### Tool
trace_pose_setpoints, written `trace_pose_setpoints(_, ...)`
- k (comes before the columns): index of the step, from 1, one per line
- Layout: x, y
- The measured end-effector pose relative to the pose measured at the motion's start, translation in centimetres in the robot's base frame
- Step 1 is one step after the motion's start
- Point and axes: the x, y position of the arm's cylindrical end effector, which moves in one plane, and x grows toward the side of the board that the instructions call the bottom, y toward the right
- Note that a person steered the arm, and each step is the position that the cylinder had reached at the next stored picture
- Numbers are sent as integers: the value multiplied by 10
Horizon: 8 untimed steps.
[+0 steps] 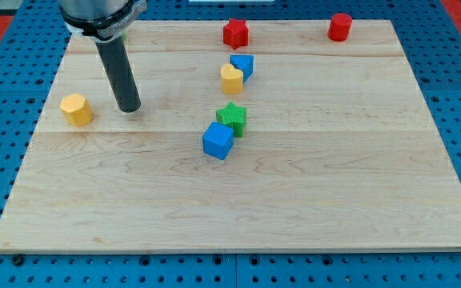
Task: Push the blue cube towards the right center of the board
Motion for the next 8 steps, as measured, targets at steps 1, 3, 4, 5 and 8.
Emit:
trace_pose_setpoints(1, -3, 11)
trace_pose_setpoints(3, -18, 90)
trace_pose_setpoints(4, 19, 90)
trace_pose_setpoints(5, 46, 118)
trace_pose_setpoints(8, 112, 176)
